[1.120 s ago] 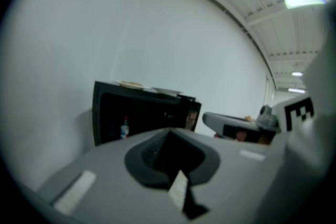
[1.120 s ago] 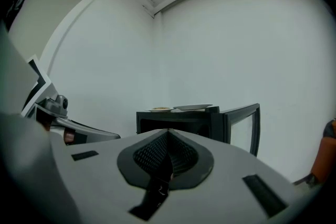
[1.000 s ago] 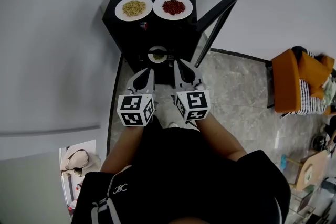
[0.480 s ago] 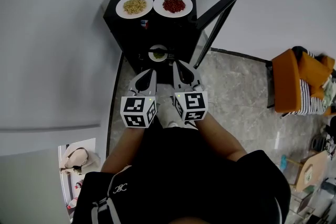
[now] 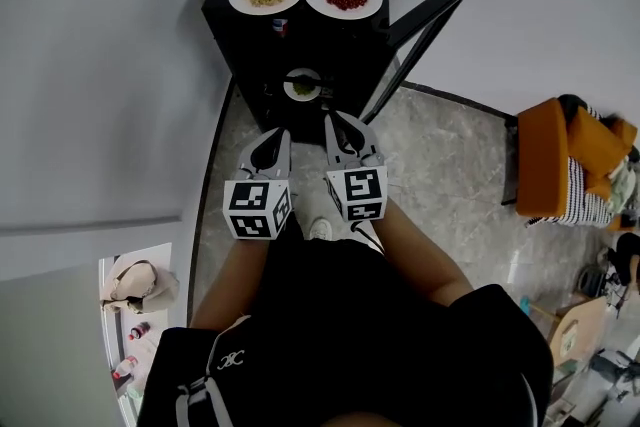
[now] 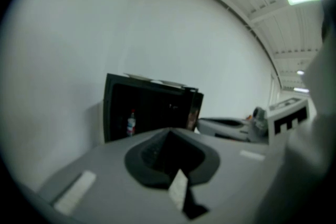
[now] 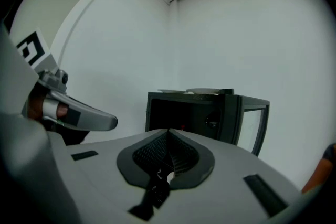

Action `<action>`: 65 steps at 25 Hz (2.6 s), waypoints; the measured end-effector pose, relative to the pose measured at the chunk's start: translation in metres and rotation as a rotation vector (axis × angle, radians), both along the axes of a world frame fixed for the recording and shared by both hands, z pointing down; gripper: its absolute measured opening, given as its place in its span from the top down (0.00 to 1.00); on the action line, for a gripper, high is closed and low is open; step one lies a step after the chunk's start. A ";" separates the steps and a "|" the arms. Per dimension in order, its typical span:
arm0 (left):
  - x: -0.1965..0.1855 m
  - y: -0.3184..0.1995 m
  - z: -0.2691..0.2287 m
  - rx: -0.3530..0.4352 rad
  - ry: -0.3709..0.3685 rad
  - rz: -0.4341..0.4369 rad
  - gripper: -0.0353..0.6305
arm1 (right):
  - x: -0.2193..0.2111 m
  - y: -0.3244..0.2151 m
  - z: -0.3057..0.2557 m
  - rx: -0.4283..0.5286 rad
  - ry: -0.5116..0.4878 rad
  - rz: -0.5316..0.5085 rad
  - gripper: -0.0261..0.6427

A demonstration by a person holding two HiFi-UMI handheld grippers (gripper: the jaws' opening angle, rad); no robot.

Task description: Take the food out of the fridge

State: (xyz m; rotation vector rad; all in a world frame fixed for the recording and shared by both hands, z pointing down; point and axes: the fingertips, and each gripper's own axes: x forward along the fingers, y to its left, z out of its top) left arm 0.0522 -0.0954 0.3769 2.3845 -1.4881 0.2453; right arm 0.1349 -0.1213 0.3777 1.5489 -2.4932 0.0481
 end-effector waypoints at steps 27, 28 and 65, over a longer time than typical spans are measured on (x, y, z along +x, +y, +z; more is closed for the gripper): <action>-0.143 -0.015 0.251 -0.248 0.041 -0.197 0.95 | -0.070 -0.158 0.426 -0.201 1.168 -0.112 0.76; -0.143 -0.017 0.261 -0.252 0.051 -0.193 0.95 | -0.069 -0.166 0.435 -0.190 1.190 -0.110 0.76; -0.168 -0.022 0.282 -0.234 0.039 -0.208 0.95 | -0.091 -0.175 0.435 0.140 1.452 -0.090 0.94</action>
